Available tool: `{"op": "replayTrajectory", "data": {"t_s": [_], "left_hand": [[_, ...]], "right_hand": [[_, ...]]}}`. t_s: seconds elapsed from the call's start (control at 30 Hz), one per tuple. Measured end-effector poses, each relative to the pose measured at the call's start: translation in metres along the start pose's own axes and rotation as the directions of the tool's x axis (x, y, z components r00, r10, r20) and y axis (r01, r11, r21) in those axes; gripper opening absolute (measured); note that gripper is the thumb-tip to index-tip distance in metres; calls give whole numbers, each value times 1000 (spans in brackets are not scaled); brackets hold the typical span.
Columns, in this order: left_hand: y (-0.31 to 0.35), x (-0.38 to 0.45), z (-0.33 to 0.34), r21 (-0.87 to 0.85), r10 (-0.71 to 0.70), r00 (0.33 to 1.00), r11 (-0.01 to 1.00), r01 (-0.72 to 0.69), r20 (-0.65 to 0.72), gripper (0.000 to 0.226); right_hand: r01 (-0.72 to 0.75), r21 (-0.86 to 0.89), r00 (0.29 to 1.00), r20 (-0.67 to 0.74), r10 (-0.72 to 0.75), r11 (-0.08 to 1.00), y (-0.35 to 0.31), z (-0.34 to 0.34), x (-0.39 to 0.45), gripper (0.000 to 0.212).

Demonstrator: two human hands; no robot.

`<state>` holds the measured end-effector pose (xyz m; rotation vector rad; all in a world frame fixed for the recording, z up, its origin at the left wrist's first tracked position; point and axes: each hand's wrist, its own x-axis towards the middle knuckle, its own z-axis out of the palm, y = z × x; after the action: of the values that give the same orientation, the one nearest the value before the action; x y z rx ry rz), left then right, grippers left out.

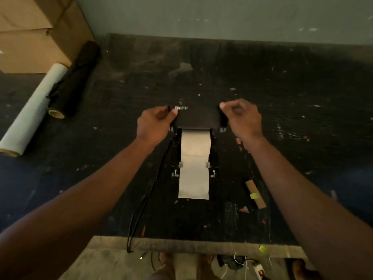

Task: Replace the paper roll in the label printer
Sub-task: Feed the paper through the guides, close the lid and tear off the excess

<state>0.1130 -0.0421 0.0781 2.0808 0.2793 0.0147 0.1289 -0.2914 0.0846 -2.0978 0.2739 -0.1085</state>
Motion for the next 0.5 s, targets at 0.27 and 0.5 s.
{"op": "replayTrajectory", "data": {"t_s": [0.27,0.5], "left_hand": [[-69,-95,11,-72,-52,994,996,59,94,55],[-101,-119,31,-72,-64,996,995,68,58,54]], "right_hand": [[-41,50,998,43,39,998,79,13,-114,47],[-35,46,999,19,34,998,111,32,-145,51]]}}
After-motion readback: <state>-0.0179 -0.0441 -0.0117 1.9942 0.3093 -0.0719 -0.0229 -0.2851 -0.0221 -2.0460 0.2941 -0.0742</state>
